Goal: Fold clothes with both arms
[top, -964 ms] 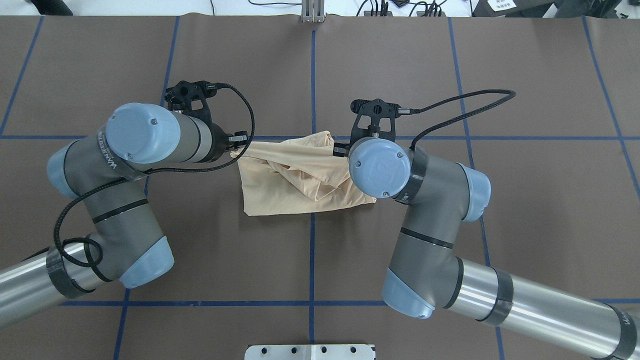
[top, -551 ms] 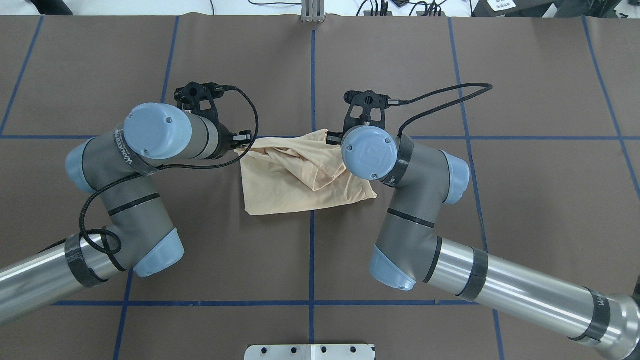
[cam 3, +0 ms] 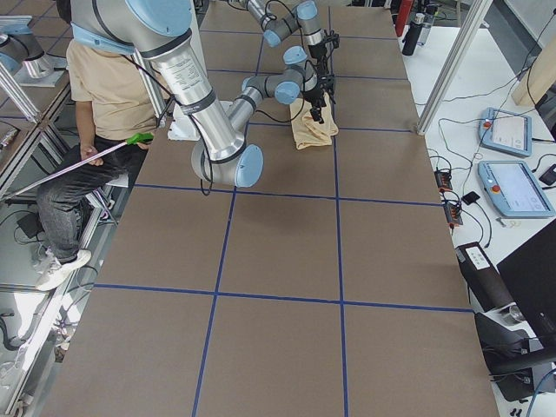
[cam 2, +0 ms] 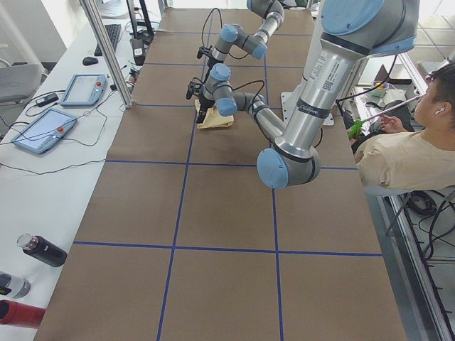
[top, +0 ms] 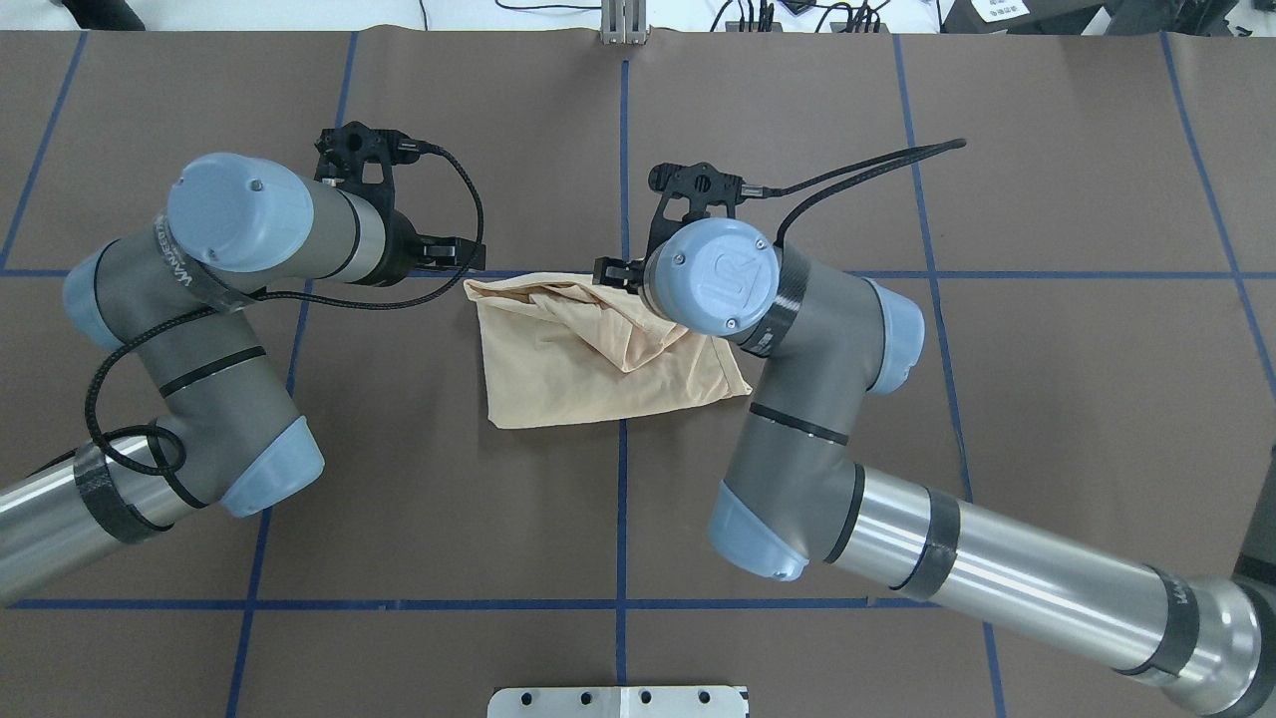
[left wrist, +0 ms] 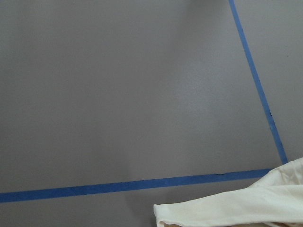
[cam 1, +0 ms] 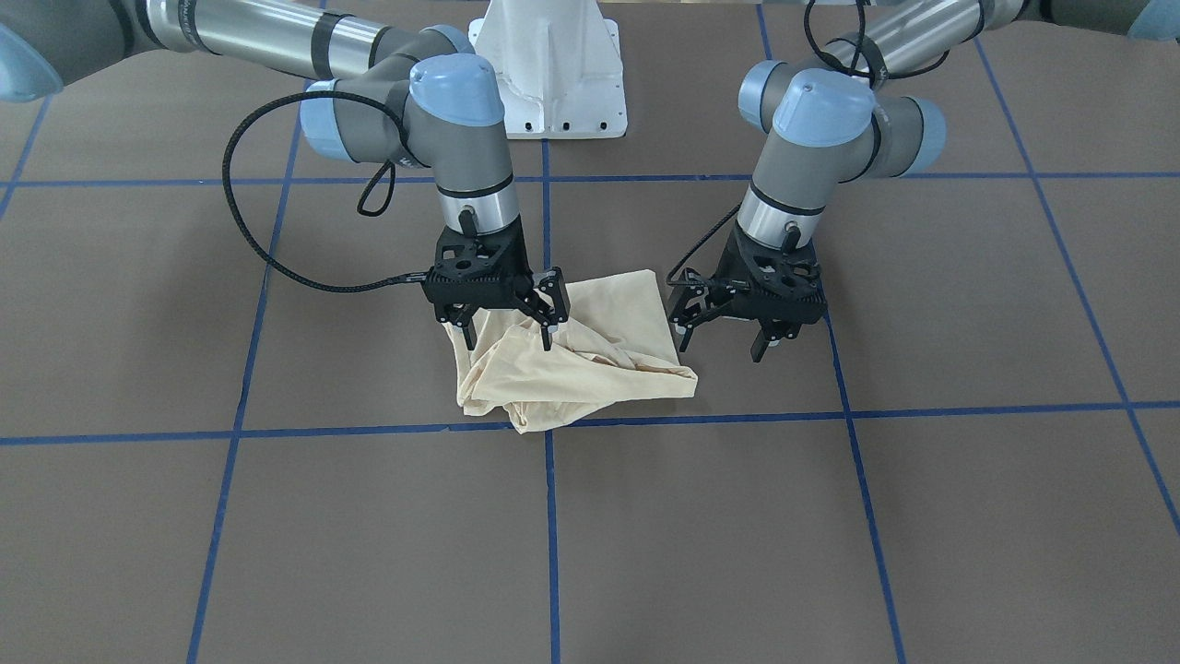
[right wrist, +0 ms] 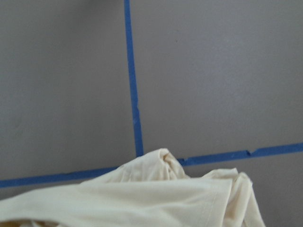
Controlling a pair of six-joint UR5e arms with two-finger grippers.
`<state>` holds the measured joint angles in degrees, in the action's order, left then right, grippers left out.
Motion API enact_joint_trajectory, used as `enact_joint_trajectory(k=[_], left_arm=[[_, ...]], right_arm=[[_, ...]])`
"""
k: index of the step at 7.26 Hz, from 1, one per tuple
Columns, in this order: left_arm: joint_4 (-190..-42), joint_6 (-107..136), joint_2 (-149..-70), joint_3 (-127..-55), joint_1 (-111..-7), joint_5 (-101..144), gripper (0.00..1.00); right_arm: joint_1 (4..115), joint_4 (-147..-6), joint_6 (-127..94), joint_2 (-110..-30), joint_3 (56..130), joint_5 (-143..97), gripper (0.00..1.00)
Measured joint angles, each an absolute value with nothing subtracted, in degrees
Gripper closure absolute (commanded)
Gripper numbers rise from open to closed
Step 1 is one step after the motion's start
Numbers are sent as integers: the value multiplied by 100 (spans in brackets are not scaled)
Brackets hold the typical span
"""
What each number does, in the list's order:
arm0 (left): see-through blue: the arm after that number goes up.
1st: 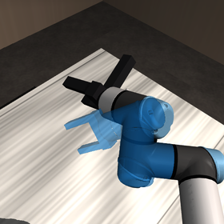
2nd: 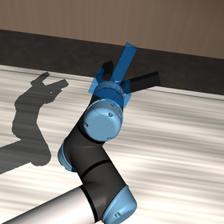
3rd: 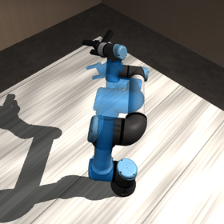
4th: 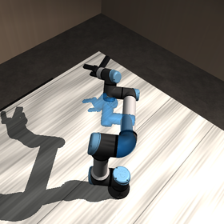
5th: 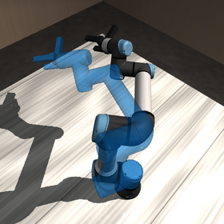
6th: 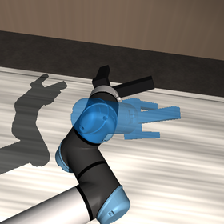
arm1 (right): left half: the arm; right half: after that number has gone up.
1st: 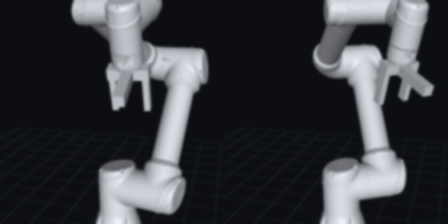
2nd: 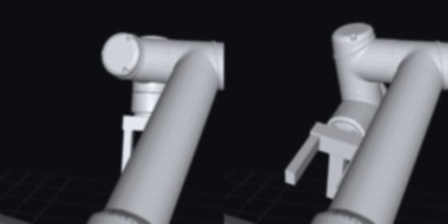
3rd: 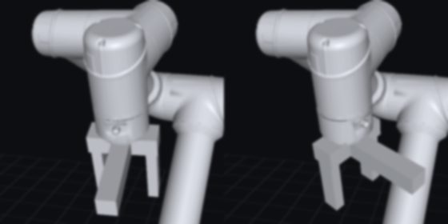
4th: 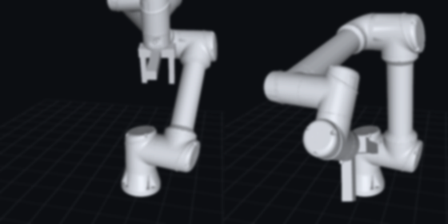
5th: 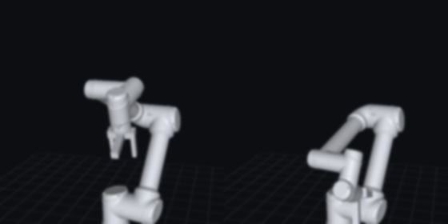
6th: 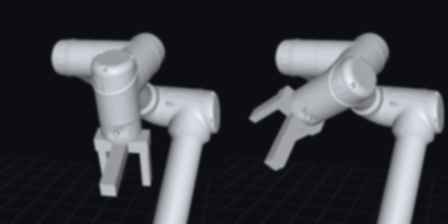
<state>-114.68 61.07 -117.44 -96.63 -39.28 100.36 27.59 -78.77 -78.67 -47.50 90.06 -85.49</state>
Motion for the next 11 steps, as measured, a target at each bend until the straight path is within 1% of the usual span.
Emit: enact_joint_trajectory(k=[1, 2, 3, 4, 5, 6, 9, 11], left_arm=[[-11471, 6067, -11719, -9678, -3946, 10054, 0], [-11475, 6054, -11712, -9682, -3951, 10060, 0], [-11476, 6049, -11707, -9687, -3953, 10062, 0], [-11473, 6048, -11702, -9696, -3955, 10063, 0], [-11471, 6047, -11700, -9704, -3958, 10063, 0], [-11470, 6047, -11699, -9708, -3966, 10063, 0], [-11470, 6047, -11698, -9712, -3980, 10063, 0], [-11476, 6047, -11698, -9712, -3981, 10063, 0]], right_arm=[[2440, -8220, -7878, -4581, 8989, -8209, 24], [2149, -8504, -7884, -4442, 8943, -7875, 37], [1957, -8632, -7888, -4379, 8875, -7613, 47], [1870, -8677, -7882, -4354, 8784, -7472, 53], [1844, -8688, -7855, -4346, 8704, -7384, 74], [1846, -8689, -7830, -4334, 8658, -7326, 100], [2013, -8680, -7728, -4252, 8574, -7289, 100], [2350, -8656, -7376, -4224, 8494, -7308, 100]])
